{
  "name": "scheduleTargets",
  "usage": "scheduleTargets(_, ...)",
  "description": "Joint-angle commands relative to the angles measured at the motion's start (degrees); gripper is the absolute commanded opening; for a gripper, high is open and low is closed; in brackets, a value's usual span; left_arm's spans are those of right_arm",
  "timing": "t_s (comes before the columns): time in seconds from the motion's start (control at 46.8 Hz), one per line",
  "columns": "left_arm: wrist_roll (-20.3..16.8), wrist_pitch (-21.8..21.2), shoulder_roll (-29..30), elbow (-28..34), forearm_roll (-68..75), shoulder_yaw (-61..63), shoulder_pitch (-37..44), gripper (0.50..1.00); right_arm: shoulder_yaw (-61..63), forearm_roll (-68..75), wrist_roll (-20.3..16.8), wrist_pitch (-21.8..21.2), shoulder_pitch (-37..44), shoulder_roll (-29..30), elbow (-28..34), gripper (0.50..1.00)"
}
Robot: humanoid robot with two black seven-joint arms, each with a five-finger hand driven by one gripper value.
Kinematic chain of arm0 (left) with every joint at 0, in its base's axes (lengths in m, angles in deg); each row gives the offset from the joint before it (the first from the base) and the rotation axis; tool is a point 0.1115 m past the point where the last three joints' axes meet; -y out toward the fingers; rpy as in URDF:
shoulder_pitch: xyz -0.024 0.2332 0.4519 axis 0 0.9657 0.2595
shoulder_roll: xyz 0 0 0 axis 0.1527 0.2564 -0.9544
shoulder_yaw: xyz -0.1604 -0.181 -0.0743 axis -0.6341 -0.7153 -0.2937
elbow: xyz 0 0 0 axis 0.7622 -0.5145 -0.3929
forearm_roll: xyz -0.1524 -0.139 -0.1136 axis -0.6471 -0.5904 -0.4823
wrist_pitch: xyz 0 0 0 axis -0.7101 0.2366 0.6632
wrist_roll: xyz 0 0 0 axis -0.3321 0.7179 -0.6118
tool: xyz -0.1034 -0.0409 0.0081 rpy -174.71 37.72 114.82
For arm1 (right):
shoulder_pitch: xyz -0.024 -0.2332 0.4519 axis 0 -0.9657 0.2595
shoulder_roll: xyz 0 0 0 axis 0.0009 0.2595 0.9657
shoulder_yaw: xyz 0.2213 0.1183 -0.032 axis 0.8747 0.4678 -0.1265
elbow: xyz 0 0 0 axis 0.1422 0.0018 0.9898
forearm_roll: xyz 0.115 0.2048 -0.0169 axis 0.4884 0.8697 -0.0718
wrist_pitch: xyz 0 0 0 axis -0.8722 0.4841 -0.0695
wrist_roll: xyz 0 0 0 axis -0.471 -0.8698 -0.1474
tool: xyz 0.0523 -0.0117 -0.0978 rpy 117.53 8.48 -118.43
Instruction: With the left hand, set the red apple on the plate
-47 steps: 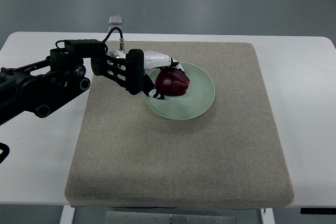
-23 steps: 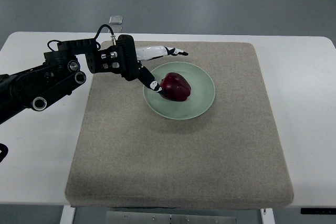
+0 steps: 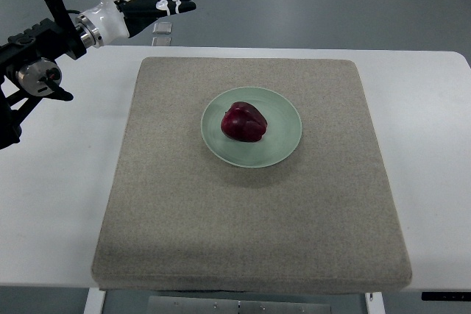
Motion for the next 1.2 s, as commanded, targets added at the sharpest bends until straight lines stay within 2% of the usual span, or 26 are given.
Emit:
scheduleTargets(0.0, 2.23, -0.08, 0.99, 1.41, -7.78, -0.79, 0.48, 0.999, 0.00, 0.00, -0.01, 0.00, 0.05, 0.00, 0.00, 0.928)
scheduleTargets(0.192, 10.93, 0.27, 0.55, 7.12, -21.68, -1.41, 0.57, 0.999, 0.00, 0.00, -0.01, 0.00, -0.03, 0.00, 0.00, 0.928)
scheduleTargets(0.299, 13.48, 0.36, 0.46, 8.01, -23.27, -1.41, 0.49, 0.999, 0.00, 0.00, -0.01, 0.00, 0.05, 0.00, 0.00, 0.928)
scheduleTargets(0.812, 14.10, 3.00, 0.55, 7.83, -23.36, -3.61, 2.33, 0.996, 0.00, 0.00, -0.01, 0.00, -0.03, 0.00, 0.00, 0.930)
scheduleTargets(1.175, 14.19, 3.17, 0.46, 7.30, -23.27, -4.22, 3.74, 0.996, 0.09, 0.09, -0.01, -0.26, 0.05, 0.00, 0.09, 0.928)
